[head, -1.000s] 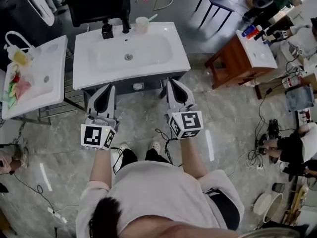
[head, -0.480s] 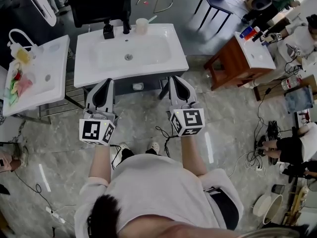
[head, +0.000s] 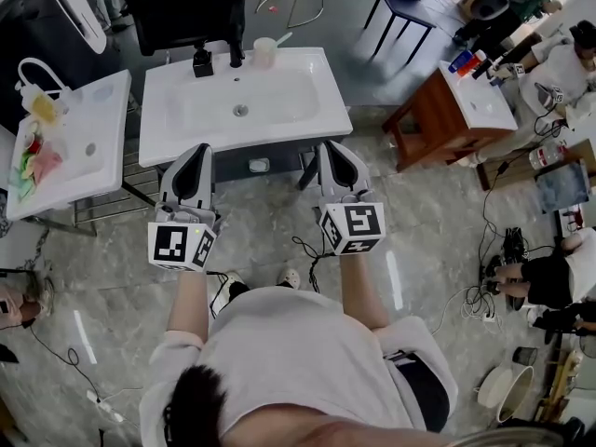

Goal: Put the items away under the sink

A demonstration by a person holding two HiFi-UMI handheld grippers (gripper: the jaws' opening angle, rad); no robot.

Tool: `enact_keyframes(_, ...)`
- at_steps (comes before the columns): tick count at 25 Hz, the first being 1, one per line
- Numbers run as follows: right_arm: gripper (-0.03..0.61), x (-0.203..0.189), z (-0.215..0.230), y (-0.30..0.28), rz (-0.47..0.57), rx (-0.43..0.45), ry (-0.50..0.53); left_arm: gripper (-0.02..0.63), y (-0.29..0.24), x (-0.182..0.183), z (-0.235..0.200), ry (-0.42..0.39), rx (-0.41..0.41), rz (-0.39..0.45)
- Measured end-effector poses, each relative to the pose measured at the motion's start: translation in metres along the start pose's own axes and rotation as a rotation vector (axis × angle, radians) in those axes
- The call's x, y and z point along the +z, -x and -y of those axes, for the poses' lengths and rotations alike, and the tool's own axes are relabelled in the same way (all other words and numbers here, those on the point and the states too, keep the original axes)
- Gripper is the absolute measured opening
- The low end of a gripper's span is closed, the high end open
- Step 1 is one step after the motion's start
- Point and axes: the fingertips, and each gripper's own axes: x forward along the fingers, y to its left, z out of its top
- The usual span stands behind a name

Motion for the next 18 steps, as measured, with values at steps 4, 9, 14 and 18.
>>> enact_keyframes(4,0.011,0.002,0.003,0.002,0.007,-0.002,0.004,0.008,-0.001,-0.001,0.004,0.006,0.004,0.004)
enact_keyframes(9,0.012,0.003,0.005,0.004,0.011,-0.007,0.005,0.008,-0.002,0.0,0.008,0.002,-0.002,0.003)
enact_keyframes(14,0.012,0.004,0.005,0.007,0.017,-0.007,0.003,0.008,-0.001,0.002,0.007,-0.005,0.009,0.009)
enact_keyframes(18,0.011,0.004,0.008,0.01,0.02,-0.004,0.0,0.008,-0.001,0.003,0.012,-0.018,0.015,0.007)
